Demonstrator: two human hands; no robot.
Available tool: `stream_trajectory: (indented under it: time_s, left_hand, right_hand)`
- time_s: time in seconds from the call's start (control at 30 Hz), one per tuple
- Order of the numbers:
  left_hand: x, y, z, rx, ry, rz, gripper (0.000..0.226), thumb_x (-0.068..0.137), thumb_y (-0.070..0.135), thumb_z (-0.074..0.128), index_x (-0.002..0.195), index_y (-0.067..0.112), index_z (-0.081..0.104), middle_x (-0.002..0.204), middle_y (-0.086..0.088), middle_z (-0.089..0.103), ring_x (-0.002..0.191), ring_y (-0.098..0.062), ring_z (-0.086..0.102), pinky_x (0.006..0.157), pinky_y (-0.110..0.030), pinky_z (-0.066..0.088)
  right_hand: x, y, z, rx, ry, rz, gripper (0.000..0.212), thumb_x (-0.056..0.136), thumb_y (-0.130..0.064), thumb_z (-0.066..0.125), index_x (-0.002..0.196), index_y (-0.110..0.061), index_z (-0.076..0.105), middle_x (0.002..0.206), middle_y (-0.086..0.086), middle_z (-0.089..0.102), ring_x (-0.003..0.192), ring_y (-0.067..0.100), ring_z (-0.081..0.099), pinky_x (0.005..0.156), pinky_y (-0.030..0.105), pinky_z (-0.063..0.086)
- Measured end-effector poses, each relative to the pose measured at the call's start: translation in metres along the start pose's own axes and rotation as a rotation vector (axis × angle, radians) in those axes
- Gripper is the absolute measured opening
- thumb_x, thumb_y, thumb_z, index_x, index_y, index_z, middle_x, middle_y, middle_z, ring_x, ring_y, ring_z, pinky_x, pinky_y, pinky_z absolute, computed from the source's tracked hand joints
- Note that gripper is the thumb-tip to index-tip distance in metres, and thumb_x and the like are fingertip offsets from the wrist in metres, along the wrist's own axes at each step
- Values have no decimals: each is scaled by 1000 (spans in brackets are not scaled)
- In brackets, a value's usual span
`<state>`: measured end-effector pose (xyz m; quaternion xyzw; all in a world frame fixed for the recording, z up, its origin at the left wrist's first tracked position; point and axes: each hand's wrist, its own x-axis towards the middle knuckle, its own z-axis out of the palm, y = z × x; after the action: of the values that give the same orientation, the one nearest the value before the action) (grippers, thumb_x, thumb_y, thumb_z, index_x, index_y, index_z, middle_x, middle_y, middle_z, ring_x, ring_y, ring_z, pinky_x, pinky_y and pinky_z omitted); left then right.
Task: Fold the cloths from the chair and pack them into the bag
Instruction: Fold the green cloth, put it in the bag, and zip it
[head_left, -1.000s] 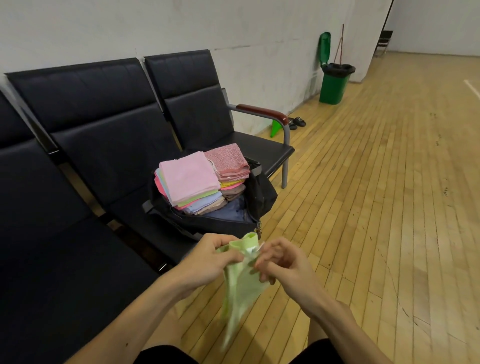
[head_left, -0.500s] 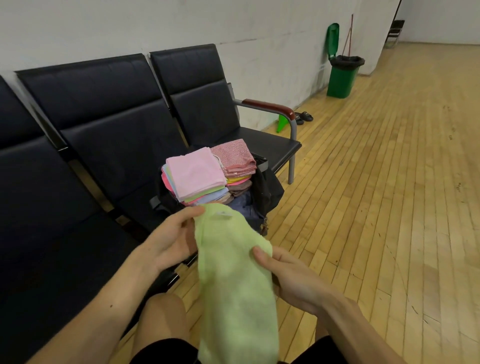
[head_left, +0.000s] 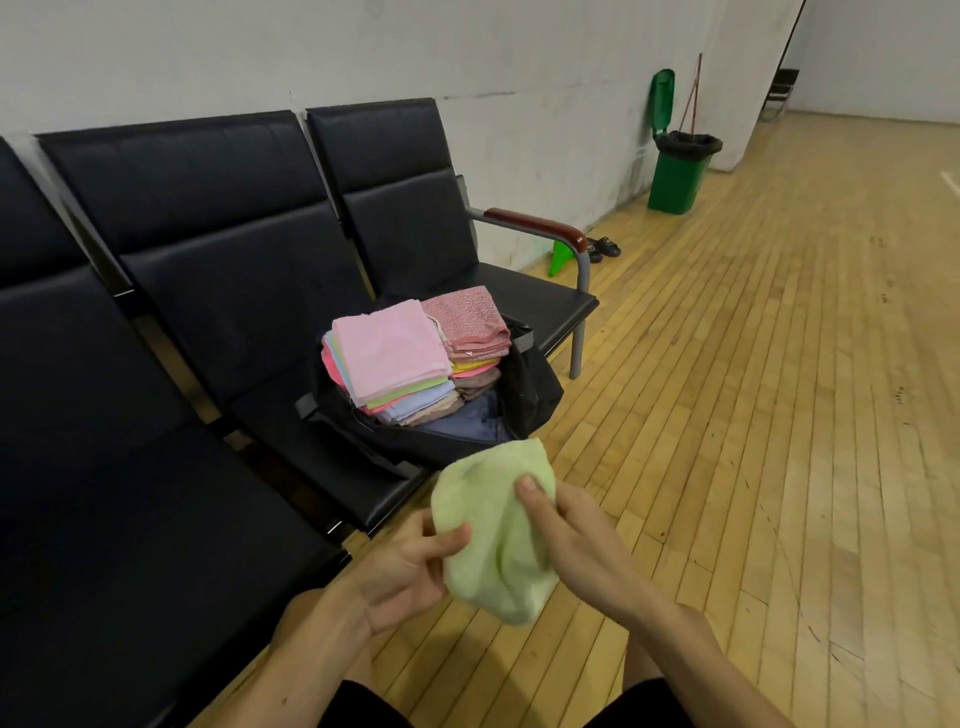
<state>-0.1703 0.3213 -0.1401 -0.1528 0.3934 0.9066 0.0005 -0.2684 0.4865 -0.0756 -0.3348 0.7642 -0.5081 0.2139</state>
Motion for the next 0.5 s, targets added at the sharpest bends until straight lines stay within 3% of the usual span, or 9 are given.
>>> stream_trajectory:
  time_s: [0.1,0.17,0.27,0.33,0.4,0.5]
  left_hand:
    - [-3,4,3,42,-74,-26,95,44,20,102,126,-4,61,118,-23,67,105,-33,68,83,-41,58]
    - [-5,2,4,35,-192,-23,87,54,27,98,129,2,62,122,-17,68,112,-30,66,91,-40,55]
    - [-6,-5,9,128,-313,-58,80,76,35,85,140,8,46,134,-11,63,124,-30,59,102,-44,48]
    - [-7,-5,18,137,-196,-91,76,74,27,87,138,8,50,133,-16,62,121,-34,61,97,-48,51]
    - [-3,-7,20,133,-29,-65,68,76,17,83,135,5,53,129,-20,65,114,-34,65,90,-46,56]
    - [4,-10,8,232,174,-86,67,76,23,84,131,3,52,123,-21,67,107,-34,69,84,-45,59]
  right_hand:
    - [-1,-15,-9,342,-31,185,46,101,-47,43,92,-12,73,93,23,71,83,38,65,81,59,50]
    - [-1,-21,-13,424,-7,254,44,100,-45,48,77,-18,75,87,19,73,80,33,66,88,63,47]
    - [5,-18,-19,454,7,311,34,98,-48,49,88,-22,69,74,-4,76,73,15,73,85,44,56]
    - [8,-9,-22,530,4,356,41,96,-53,48,97,-18,69,81,-2,77,79,16,75,83,39,58]
    - [4,8,-19,654,-51,412,51,92,-57,48,109,-15,71,102,6,77,95,22,74,87,40,55]
    - [-12,44,-3,768,-166,559,50,87,-39,65,127,-8,63,121,14,70,112,30,67,92,44,54]
